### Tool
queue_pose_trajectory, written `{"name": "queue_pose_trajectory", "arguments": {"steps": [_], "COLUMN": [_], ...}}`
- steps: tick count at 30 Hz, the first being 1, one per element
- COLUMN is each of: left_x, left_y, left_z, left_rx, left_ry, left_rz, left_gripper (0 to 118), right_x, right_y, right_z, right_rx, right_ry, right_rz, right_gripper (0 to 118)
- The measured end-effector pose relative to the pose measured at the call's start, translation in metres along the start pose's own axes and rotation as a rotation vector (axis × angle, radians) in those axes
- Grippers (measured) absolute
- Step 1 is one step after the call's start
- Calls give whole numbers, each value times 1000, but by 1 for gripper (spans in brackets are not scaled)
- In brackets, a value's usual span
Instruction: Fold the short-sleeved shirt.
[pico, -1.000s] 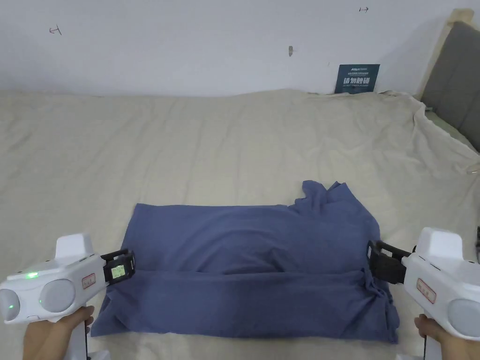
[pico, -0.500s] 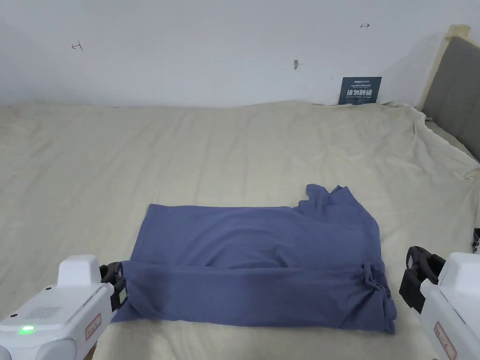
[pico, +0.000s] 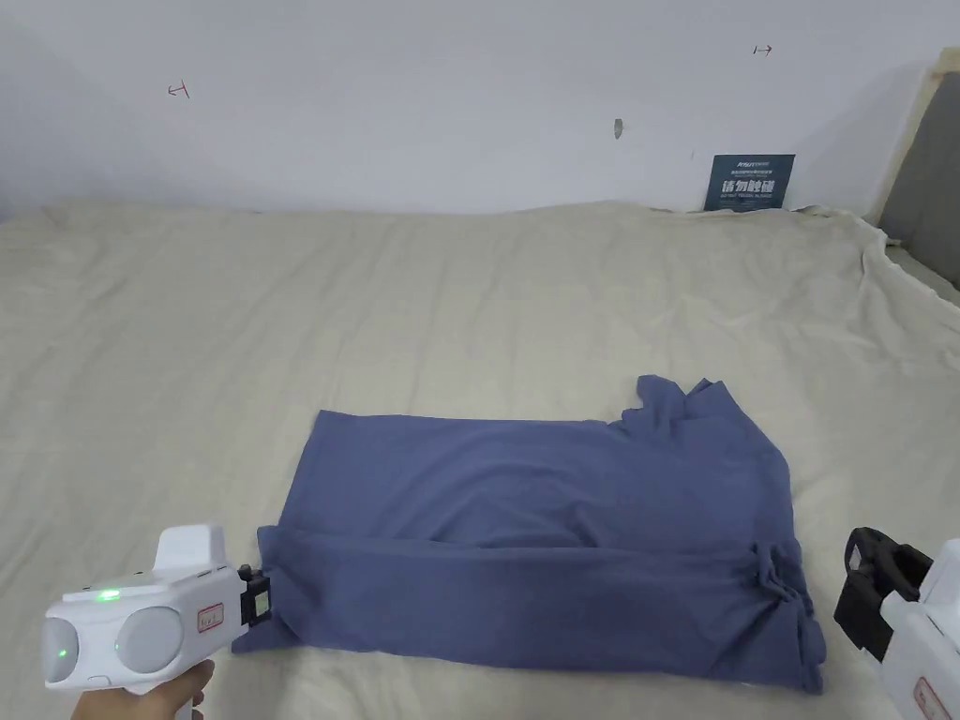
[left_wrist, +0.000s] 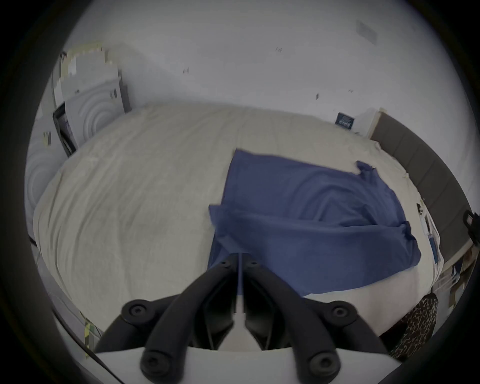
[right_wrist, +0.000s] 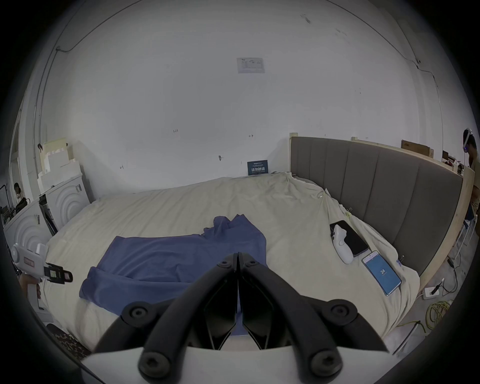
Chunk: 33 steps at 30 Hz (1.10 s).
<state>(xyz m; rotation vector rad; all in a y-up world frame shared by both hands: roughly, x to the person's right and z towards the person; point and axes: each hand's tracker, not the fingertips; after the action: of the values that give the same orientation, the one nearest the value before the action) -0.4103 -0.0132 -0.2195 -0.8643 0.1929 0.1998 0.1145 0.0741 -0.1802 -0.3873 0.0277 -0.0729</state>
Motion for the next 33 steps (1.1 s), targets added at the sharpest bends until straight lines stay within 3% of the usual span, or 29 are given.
{"name": "queue_pose_trajectory", "arguments": {"steps": [1, 3, 4, 8, 10, 12, 14, 16, 17, 18, 19, 24, 25, 26, 27, 33], "left_x": [-4, -11, -15, -18, -14, -7, -2, 3, 4, 5, 5, 8, 7, 6, 4, -2], "left_y": [0, -2, -3, -5, -7, -12, -16, -17, -16, -14, -13, -9, -7, -5, -3, 4], "left_z": [-10, -24, -31, -49, -55, -60, -68, -63, -62, -62, -59, -37, -33, -28, -25, -18], "left_rx": [-38, -75, -99, -135, -151, -182, -224, -187, -184, -187, -183, -126, -115, -107, -97, -80], "left_ry": [11, 10, 11, -4, 19, 41, 40, 51, 22, -42, -12, -26, -36, -41, -47, -77], "left_rz": [20, 85, 119, 135, 104, 53, 10, -12, -7, 30, 28, -47, -47, -46, -43, -2], "left_gripper": [25, 60, 71, 74, 71, 48, 37, 12, 7, 6, 6, 6, 6, 6, 6, 6], "right_x": [1, 3, 4, 7, 8, 9, 11, 13, 14, 17, 20, 38, 41, 42, 43, 39], "right_y": [0, -1, -3, -7, -8, -9, -11, -13, -14, -17, -21, -54, -61, -67, -74, -99], "right_z": [-2, -6, -8, -15, -18, -19, -21, -23, -24, -28, -33, -71, -79, -87, -96, -126], "right_rx": [-5, -14, -19, -45, -54, -61, -69, -82, -91, -106, -140, -349, -389, -432, -463, -533], "right_ry": [-3, -8, -11, -18, -23, -26, -29, -31, -32, -33, -30, -40, -39, -44, -41, -26], "right_rz": [-2, -5, -5, -12, -15, -18, -24, -27, -29, -36, -46, -48, -47, -42, -37, -63], "right_gripper": [0, 0, 0, 0, 0, 0, 0, 0, 0, 0, 0, 19, 35, 63, 76, 79]}}
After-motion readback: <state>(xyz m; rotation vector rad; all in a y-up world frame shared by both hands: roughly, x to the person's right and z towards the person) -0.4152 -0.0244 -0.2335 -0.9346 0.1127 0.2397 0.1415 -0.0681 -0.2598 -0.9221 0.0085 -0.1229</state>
